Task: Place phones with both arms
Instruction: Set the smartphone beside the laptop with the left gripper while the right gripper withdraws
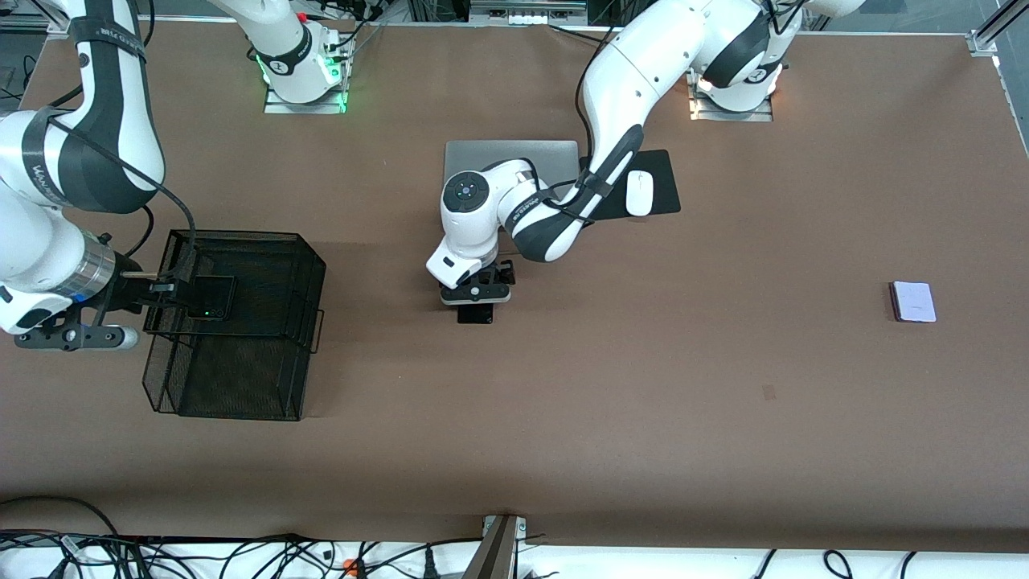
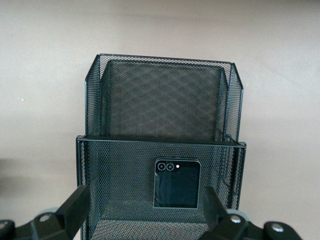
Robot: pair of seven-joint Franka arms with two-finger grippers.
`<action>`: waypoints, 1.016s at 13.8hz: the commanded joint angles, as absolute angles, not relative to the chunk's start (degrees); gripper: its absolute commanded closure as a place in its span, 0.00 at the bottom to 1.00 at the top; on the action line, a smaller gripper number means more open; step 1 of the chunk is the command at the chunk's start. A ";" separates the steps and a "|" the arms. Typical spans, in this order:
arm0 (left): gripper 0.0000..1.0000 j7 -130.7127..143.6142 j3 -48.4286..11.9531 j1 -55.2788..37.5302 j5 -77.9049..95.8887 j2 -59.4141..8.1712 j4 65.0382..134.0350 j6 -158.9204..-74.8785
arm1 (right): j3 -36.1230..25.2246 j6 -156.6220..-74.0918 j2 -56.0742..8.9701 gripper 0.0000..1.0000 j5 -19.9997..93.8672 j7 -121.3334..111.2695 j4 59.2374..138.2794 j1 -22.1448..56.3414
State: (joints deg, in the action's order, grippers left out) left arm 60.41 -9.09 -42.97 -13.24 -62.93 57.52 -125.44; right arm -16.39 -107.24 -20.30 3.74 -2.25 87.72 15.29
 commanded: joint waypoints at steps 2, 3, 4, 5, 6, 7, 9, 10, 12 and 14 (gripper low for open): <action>0.00 60.03 -9.23 -38.17 -9.41 -56.71 56.51 -118.42 | -16.26 -106.00 -19.34 0.00 4.40 -2.02 87.63 15.64; 0.00 58.29 -9.49 -35.80 -8.27 -54.17 56.69 -115.26 | -16.17 -105.04 -19.34 0.00 4.39 -2.02 87.28 15.91; 0.00 55.14 -9.75 -33.25 -6.61 -52.23 56.95 -111.74 | -16.26 -103.38 -19.42 0.00 4.48 -1.76 86.14 17.21; 0.00 51.37 -9.58 -30.79 -5.11 -50.38 57.39 -106.84 | -16.26 -102.84 -19.42 0.00 4.48 -0.45 85.70 18.62; 0.00 47.94 -9.58 -28.59 -4.75 -49.49 57.65 -101.83 | -16.26 -102.83 -19.42 0.00 4.48 4.00 85.61 20.37; 0.00 44.07 -9.58 -25.61 -4.75 -48.44 57.74 -95.95 | -16.26 -102.83 -19.42 0.00 4.48 9.26 85.52 22.57; 0.00 35.20 -9.58 -20.41 -4.75 -46.85 58.44 -90.19 | -16.26 -103.27 -19.95 0.00 4.48 19.29 85.52 28.97; 0.00 32.89 -9.49 -18.30 -5.18 -46.06 60.36 -89.91 | -16.26 -103.71 -20.39 0.00 4.40 24.03 85.43 31.87; 0.00 26.85 -8.71 -14.96 -7.89 -44.92 65.28 -90.00 | -16.17 -108.34 -23.10 0.00 5.18 31.25 85.43 38.02; 0.00 17.45 -9.22 -9.88 -15.35 -41.94 71.86 -90.61 | -15.91 -111.34 -26.96 0.00 10.87 36.98 85.43 41.91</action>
